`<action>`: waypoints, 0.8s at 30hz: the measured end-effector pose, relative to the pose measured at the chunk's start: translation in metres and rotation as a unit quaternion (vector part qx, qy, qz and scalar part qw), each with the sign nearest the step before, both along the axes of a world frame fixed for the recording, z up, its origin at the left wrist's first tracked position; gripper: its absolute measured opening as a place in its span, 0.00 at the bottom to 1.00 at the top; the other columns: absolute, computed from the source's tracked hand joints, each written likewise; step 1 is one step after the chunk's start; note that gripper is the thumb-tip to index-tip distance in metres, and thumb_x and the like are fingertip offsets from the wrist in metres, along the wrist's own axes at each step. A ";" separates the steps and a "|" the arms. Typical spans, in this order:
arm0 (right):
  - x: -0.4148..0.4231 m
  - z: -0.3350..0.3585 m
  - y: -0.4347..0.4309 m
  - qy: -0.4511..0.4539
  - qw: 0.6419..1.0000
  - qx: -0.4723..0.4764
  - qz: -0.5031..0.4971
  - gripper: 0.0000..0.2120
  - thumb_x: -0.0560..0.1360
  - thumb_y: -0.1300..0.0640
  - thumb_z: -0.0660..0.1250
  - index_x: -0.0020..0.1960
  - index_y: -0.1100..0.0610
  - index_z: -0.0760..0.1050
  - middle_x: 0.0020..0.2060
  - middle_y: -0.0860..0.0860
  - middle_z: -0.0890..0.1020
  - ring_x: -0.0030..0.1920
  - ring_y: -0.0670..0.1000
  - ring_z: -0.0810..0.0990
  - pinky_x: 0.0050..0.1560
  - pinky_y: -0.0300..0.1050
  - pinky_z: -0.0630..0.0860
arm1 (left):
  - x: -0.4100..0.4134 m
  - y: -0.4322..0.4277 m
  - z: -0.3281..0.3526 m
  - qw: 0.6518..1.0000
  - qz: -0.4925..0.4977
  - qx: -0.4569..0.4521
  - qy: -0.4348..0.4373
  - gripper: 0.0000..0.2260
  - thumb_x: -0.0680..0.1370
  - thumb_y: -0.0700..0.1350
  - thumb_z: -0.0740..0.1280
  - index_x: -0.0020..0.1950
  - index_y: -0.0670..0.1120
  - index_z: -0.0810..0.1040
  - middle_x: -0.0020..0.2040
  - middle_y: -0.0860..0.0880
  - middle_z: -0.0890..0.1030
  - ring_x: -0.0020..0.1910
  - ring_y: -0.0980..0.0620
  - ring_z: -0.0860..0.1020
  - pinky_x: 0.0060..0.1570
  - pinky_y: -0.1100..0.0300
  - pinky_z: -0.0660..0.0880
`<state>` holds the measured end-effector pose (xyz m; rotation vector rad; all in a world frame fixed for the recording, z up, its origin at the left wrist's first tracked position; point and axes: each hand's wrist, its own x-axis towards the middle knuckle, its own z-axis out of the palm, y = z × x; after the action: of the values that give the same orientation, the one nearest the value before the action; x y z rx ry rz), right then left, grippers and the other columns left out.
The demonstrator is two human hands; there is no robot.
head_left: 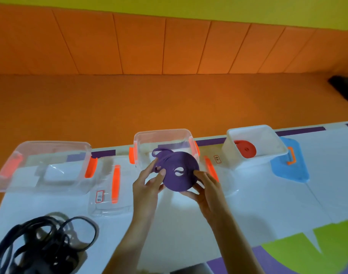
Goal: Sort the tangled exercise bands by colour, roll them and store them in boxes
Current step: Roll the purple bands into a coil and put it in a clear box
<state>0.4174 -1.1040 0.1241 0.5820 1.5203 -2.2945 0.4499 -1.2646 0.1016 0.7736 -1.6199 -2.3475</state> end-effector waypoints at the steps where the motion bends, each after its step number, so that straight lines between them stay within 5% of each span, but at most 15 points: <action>1: -0.004 -0.003 0.000 0.006 1.000 -0.003 0.007 0.07 0.79 0.63 0.71 0.44 0.56 0.85 0.50 0.59 0.86 0.55 0.59 0.87 0.49 0.64 0.84 | -0.004 0.000 -0.003 1.000 0.006 -0.004 -0.003 0.21 0.78 0.46 0.77 0.71 0.54 0.81 0.61 0.54 0.85 0.58 0.61 0.84 0.45 0.58 0.85; 4: -0.022 -0.011 0.002 0.042 0.998 0.027 0.047 0.02 0.77 0.58 0.75 0.49 0.55 0.85 0.52 0.58 0.87 0.57 0.59 0.86 0.50 0.60 0.85 | -0.016 -0.002 -0.012 1.000 0.015 -0.008 -0.015 0.21 0.77 0.46 0.77 0.71 0.51 0.81 0.61 0.52 0.86 0.60 0.57 0.84 0.47 0.54 0.86; 9: -0.069 -0.024 -0.001 0.046 0.981 0.138 0.128 0.16 0.80 0.56 0.73 0.66 0.44 0.76 0.48 0.48 0.89 0.55 0.51 0.87 0.55 0.52 0.85 | -0.044 -0.009 -0.027 0.998 0.048 -0.028 -0.035 0.20 0.76 0.45 0.77 0.69 0.49 0.83 0.58 0.52 0.87 0.59 0.53 0.85 0.47 0.52 0.86; 15: -0.130 -0.050 -0.008 0.029 0.965 0.196 0.173 0.09 0.80 0.61 0.71 0.59 0.53 0.82 0.51 0.53 0.85 0.53 0.52 0.86 0.55 0.56 0.85 | -0.105 -0.023 -0.053 0.989 0.074 -0.084 -0.097 0.20 0.75 0.42 0.80 0.66 0.44 0.85 0.57 0.44 0.87 0.53 0.44 0.88 0.46 0.46 0.87; 20: -0.179 -0.085 -0.018 0.010 0.927 0.301 0.224 0.05 0.79 0.62 0.69 0.50 0.55 0.83 0.46 0.54 0.85 0.51 0.62 0.84 0.55 0.63 0.81 | -0.155 -0.032 -0.089 0.975 0.061 -0.155 -0.149 0.13 0.77 0.39 0.78 0.61 0.43 0.86 0.54 0.42 0.88 0.54 0.39 0.86 0.49 0.37 0.85; 24: -0.205 -0.112 -0.027 -0.014 0.872 0.381 0.308 0.11 0.78 0.58 0.67 0.49 0.67 0.82 0.45 0.65 0.85 0.50 0.66 0.83 0.52 0.62 0.81 | -0.183 -0.039 -0.119 0.951 0.003 -0.230 -0.206 0.11 0.77 0.39 0.77 0.59 0.41 0.84 0.53 0.41 0.88 0.53 0.39 0.86 0.54 0.36 0.83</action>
<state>0.2124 -1.1309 0.0122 0.2292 2.1863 -1.1696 0.2671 -1.3032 -0.0174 1.1990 -2.2071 -1.7571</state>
